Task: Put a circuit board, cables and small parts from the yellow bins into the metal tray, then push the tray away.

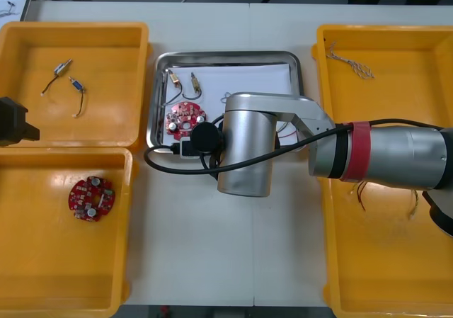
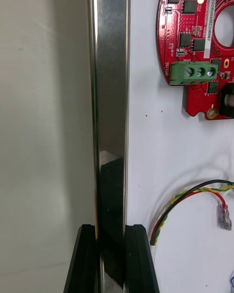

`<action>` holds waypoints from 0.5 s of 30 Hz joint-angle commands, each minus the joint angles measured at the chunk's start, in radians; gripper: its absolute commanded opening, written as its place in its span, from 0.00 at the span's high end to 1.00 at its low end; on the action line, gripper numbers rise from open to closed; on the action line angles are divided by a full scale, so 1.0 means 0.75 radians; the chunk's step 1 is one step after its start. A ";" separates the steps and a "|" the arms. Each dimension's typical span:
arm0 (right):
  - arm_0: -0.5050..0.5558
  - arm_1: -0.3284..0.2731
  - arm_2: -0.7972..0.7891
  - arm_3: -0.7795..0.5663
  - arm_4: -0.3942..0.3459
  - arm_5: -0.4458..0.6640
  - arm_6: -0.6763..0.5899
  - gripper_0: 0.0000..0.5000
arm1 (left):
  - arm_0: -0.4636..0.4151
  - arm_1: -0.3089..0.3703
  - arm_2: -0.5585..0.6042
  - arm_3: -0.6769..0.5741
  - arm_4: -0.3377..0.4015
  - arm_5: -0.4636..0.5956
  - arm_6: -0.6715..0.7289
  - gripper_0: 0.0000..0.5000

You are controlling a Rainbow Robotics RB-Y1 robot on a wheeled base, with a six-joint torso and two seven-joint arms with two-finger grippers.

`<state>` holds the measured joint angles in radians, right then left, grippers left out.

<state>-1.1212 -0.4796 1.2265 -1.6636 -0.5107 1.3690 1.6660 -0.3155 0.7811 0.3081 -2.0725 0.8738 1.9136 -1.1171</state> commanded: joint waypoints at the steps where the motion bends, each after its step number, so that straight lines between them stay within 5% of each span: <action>1: -0.102 -0.013 0.019 0.048 0.014 -0.038 0.057 1.00 | 0.026 0.063 0.021 -0.045 -0.011 0.008 -0.092 0.00; 15: -0.170 -0.013 0.019 0.300 0.010 -0.324 0.098 1.00 | 0.026 0.063 0.021 -0.045 -0.011 0.008 -0.092 0.00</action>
<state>-1.1896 -0.4796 1.2305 -1.4560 -0.5103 1.1493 1.6927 -0.3155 0.7811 0.3081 -2.0727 0.8737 1.9136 -1.1171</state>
